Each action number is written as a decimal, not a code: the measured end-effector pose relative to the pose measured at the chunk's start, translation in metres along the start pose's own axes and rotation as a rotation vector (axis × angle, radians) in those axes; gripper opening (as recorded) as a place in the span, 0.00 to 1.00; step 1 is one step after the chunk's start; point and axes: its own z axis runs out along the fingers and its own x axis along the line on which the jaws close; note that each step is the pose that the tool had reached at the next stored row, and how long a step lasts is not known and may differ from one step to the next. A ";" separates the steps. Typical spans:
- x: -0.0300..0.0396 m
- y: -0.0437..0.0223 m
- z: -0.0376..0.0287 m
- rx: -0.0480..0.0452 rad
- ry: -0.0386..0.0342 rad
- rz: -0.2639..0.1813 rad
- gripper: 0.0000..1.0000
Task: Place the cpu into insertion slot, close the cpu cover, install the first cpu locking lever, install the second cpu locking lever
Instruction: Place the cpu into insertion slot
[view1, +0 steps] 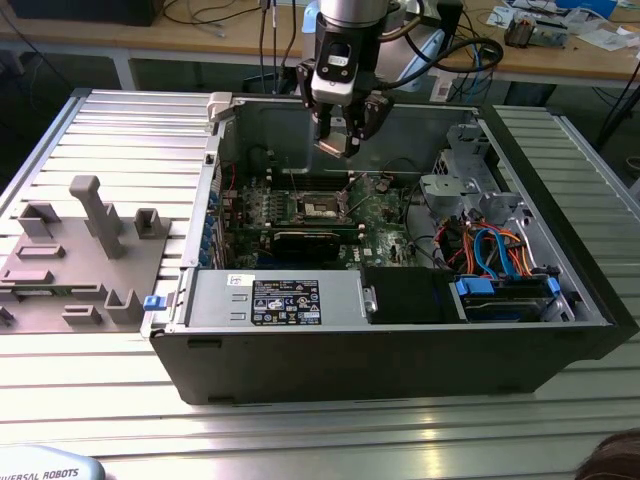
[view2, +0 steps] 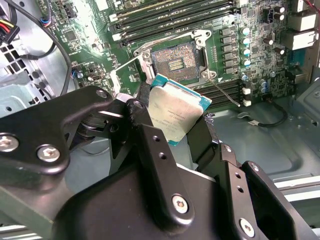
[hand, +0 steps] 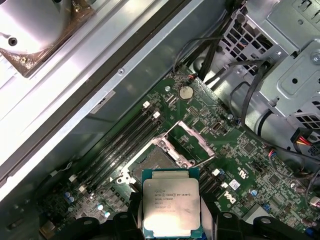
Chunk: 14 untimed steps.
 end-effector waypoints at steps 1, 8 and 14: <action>0.0000 0.0000 0.0000 0.0000 -0.0001 0.002 0.55; 0.0000 0.0000 0.0001 -0.0002 -0.0006 0.014 0.55; 0.0000 0.0000 0.0002 -0.0003 -0.0012 0.026 0.55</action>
